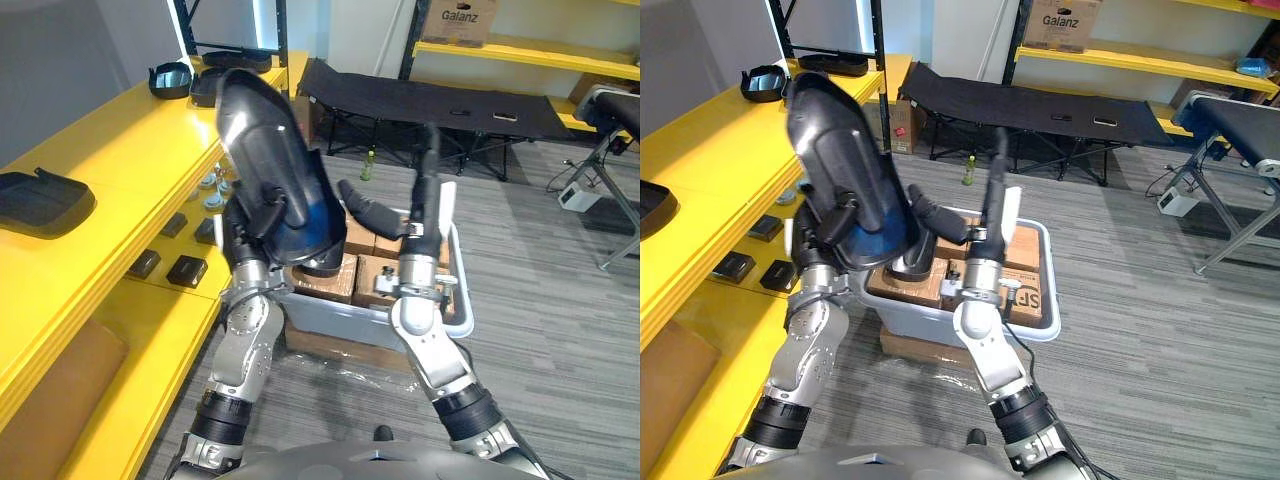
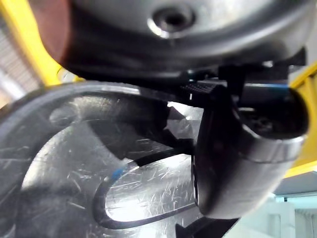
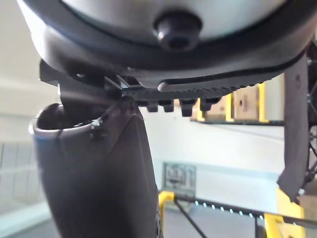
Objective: Walk over and take three plastic housings, then place them on the shelf
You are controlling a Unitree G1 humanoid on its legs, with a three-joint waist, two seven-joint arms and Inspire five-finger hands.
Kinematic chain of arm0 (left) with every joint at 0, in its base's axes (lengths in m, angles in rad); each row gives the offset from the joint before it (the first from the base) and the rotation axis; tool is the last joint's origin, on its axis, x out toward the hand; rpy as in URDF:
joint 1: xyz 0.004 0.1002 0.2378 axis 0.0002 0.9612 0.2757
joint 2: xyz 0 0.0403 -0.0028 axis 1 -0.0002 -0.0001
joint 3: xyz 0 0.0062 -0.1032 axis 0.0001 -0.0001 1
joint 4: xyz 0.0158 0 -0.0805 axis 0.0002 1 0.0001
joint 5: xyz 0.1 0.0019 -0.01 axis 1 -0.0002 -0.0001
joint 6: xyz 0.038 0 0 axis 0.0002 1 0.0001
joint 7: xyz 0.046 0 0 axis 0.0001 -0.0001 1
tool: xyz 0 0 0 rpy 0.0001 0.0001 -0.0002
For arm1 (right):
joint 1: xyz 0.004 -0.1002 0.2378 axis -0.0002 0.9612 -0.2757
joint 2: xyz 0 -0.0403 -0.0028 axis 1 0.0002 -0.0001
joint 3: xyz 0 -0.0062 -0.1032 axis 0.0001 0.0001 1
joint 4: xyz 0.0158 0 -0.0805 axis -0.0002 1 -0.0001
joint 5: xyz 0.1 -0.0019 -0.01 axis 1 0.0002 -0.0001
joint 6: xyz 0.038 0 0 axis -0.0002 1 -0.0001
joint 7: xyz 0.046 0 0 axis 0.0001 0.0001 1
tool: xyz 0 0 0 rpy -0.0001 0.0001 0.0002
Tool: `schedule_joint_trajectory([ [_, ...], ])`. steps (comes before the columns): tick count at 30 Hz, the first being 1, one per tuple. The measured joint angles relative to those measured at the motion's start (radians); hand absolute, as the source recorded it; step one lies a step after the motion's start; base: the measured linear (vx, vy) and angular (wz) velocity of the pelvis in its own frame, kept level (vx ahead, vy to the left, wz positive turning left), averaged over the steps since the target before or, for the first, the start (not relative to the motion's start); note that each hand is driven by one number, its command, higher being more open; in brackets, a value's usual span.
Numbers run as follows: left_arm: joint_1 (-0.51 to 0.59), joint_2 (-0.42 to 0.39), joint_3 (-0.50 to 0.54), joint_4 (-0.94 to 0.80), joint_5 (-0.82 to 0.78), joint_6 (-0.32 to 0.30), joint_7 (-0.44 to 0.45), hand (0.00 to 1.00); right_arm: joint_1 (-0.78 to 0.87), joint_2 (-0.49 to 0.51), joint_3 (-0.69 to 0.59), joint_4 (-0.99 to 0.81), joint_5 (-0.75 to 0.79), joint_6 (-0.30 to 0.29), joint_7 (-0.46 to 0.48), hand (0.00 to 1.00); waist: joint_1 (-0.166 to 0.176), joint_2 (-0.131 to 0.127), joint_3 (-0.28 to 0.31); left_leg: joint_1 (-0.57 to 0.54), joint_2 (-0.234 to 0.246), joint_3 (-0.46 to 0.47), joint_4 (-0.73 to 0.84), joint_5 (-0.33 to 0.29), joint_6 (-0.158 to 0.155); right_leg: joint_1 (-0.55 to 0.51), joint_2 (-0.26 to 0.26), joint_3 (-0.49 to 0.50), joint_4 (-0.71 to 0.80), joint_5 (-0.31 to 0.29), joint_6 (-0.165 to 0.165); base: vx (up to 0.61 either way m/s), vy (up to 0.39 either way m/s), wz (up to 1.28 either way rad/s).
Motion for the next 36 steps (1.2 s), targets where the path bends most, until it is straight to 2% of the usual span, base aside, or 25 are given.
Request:
schedule_joint_trajectory([
  [5,0.004,-0.012,0.086,-0.01,0.12,-0.008,0.137,0.0,0.101,-0.015,-0.099,-0.015,0.08,-0.004,0.005,1.0,-0.003,0.007,0.002,0.001,0.0,0.011,0.0,-0.004,0.0,-0.006,0.0,0.012,0.0,0.001,0.001,0.0,0.017,-0.07],
  [7,0.019,-0.017,0.103,-0.037,0.155,-0.012,0.173,0.0,0.131,-0.02,-0.111,-0.015,0.108,-0.009,0.036,1.0,-0.01,0.008,0.002,0.001,0.0,0.014,0.0,-0.006,0.0,-0.008,0.0,0.014,0.0,0.001,0.002,0.0,0.0,0.0],
  [10,0.02,-0.023,0.127,-0.041,0.225,-0.055,0.208,0.0,0.168,-0.025,-0.118,-0.015,0.143,-0.028,0.126,1.0,-0.021,0.013,0.005,0.0,0.0,0.02,0.001,-0.008,0.001,-0.013,0.001,0.022,0.0,0.006,0.009,-0.01,0.017,-0.07],
  [13,0.044,-0.038,0.149,-0.059,0.245,-0.139,0.186,0.0,0.233,-0.025,-0.14,-0.015,0.198,-0.044,0.26,1.0,-0.022,0.023,0.012,0.0,0.0,0.033,0.001,-0.012,0.002,-0.022,0.001,0.035,0.0,0.007,0.01,-0.01,0.021,-0.11],
  [14,0.052,-0.04,0.15,-0.066,0.243,-0.151,0.18,0.0,0.241,-0.025,-0.143,-0.015,0.197,-0.044,0.266,1.0,-0.023,0.024,0.012,0.0,0.0,0.034,0.001,-0.012,0.002,-0.023,0.001,0.036,0.0,0.007,0.01,0.0,0.019,-0.07],
  [15,0.094,-0.048,0.15,-0.092,0.241,-0.221,0.136,0.0,0.277,-0.025,-0.171,-0.009,0.184,-0.044,0.275,1.0,-0.024,0.03,0.016,0.0,0.0,0.037,0.001,-0.016,0.001,-0.024,0.001,0.037,0.0,0.006,0.011,0.01,0.016,-0.03],
  [18,0.155,-0.046,0.15,-0.171,0.24,-0.288,0.081,0.0,0.304,-0.025,-0.247,0.038,0.107,-0.023,0.254,1.0,-0.025,0.034,0.018,-0.001,0.0,0.043,0.001,-0.02,0.002,-0.028,0.001,0.042,0.0,0.005,0.013,0.02,0.022,-0.06],
  [22,0.212,-0.043,0.176,-0.268,0.208,-0.377,0.029,0.0,0.319,-0.025,-0.31,0.064,0.149,-0.014,0.273,1.0,-0.027,0.046,0.027,-0.002,0.0,0.044,0.001,-0.023,0.003,-0.029,0.001,0.043,0.0,0.004,0.014,0.0,0.005,-0.01],
  [24,0.235,-0.043,0.198,-0.288,0.197,-0.401,0.002,0.0,0.321,-0.025,-0.312,0.064,0.155,-0.014,0.284,1.0,-0.023,0.051,0.032,-0.004,0.0,0.037,0.002,-0.023,0.003,-0.024,0.001,0.036,0.0,0.003,0.014,-0.01,0.011,0.11],
  [27,0.263,-0.044,0.213,-0.31,0.152,-0.413,-0.041,0.0,0.319,-0.02,-0.303,0.064,0.152,-0.005,0.292,1.0,0.0,0.052,0.034,-0.022,-0.002,-0.003,0.004,-0.019,0.005,-0.009,-0.003,-0.004,-0.001,-0.001,0.016,-0.02,0.002,0.35],
  [31,0.305,-0.046,0.244,-0.339,0.124,-0.413,-0.05,0.0,0.292,-0.006,-0.244,0.065,0.144,0.033,0.293,1.0,0.036,0.045,0.041,-0.037,-0.007,-0.08,0.003,-0.003,0.007,0.027,-0.008,-0.078,-0.001,-0.011,0.016,-0.02,-0.013,0.59],
  [36,0.397,-0.051,0.35,-0.461,0.057,-0.419,-0.129,0.0,0.212,0.005,-0.085,0.065,0.108,0.051,0.304,1.0,0.114,0.021,0.062,-0.065,-0.015,-0.159,-0.003,0.012,0.012,0.057,-0.012,-0.161,-0.001,-0.031,0.02,-0.03,-0.002,0.44],
])
